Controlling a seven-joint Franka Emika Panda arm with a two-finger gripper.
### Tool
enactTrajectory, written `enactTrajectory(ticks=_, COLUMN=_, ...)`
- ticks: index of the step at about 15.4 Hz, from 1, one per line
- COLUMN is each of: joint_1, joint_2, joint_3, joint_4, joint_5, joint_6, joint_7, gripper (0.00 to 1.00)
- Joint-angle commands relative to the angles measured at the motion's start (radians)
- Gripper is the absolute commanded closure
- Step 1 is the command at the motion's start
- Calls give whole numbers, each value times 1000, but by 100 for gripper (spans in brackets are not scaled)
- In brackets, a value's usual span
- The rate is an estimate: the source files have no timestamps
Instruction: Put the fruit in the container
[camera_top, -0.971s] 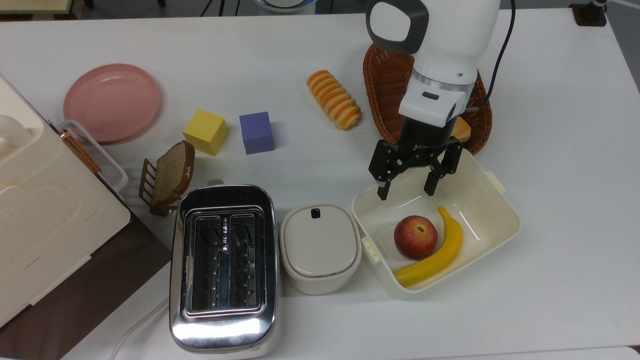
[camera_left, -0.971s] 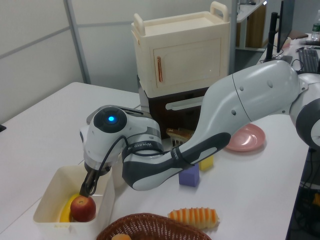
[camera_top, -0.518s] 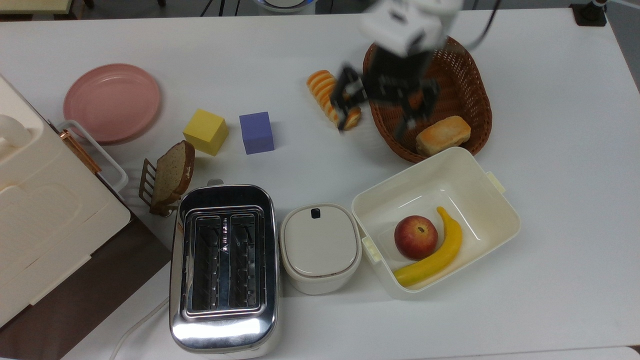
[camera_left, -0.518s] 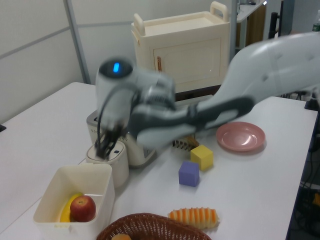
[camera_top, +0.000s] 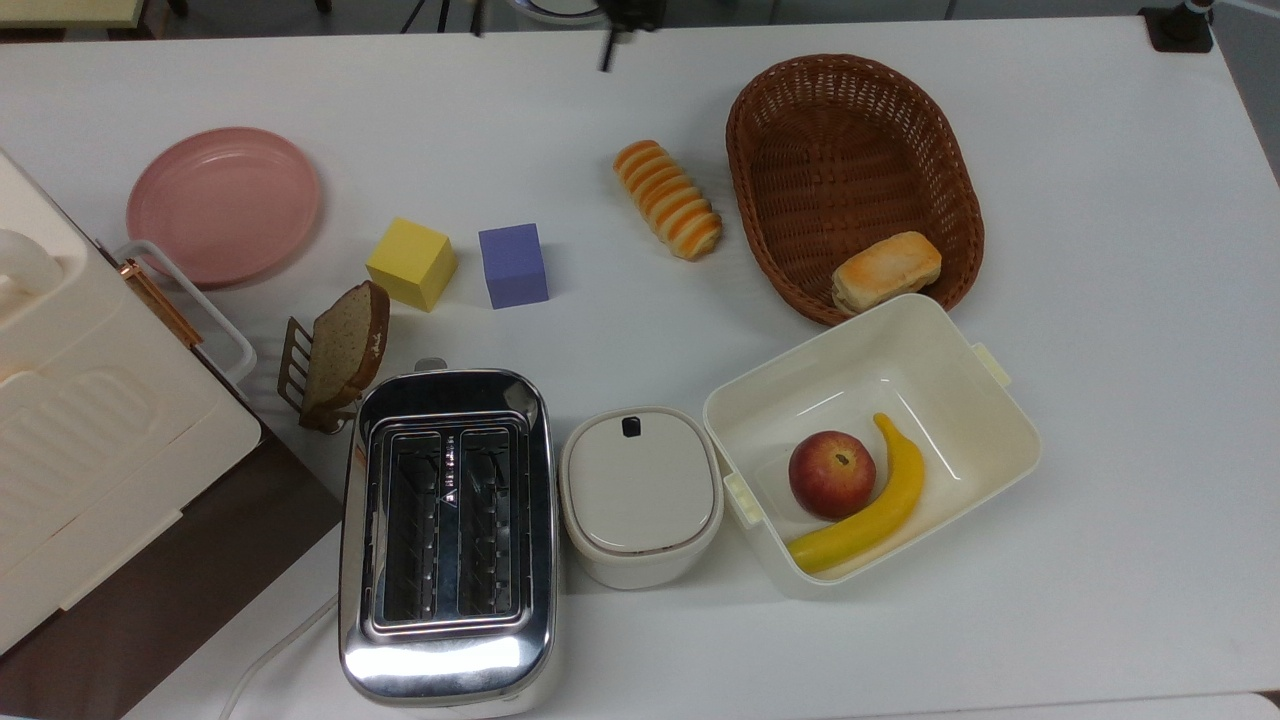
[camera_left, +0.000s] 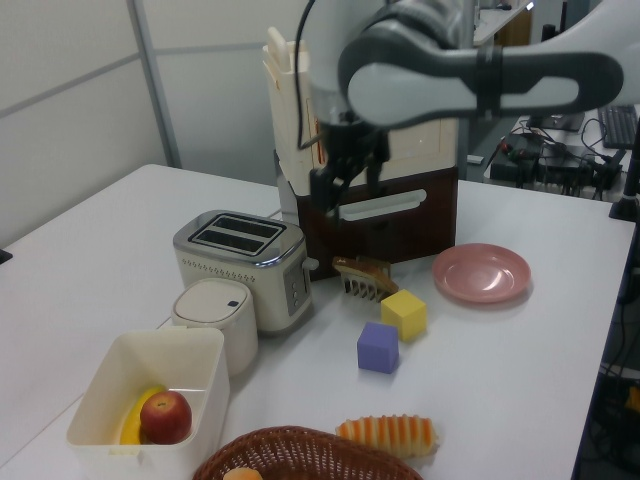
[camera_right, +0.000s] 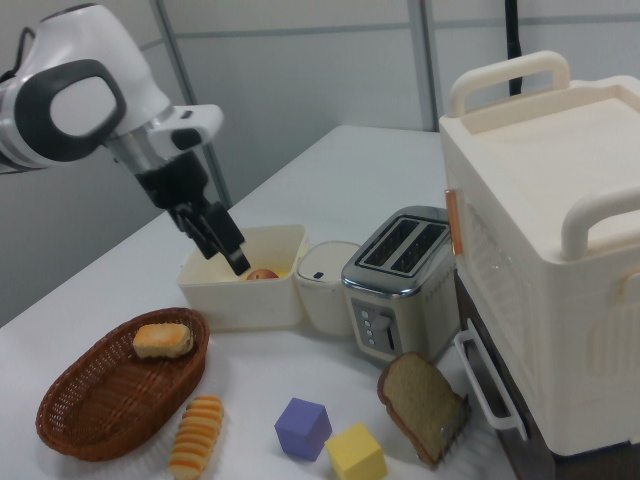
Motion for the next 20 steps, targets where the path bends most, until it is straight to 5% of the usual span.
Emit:
enactTrajectory(ticks=1, joint_1=-5, joint_2=-74, joint_3=-128, joint_4=-67, joint_5=136, joint_6=-3, joint_7=-25, gripper=0)
enactTrajectory(ticks=20, joint_1=28, joint_2=-63, joint_3=-180, joint_4=-94, joint_5=151, joint_6=3, joint_7=-138, gripper=0)
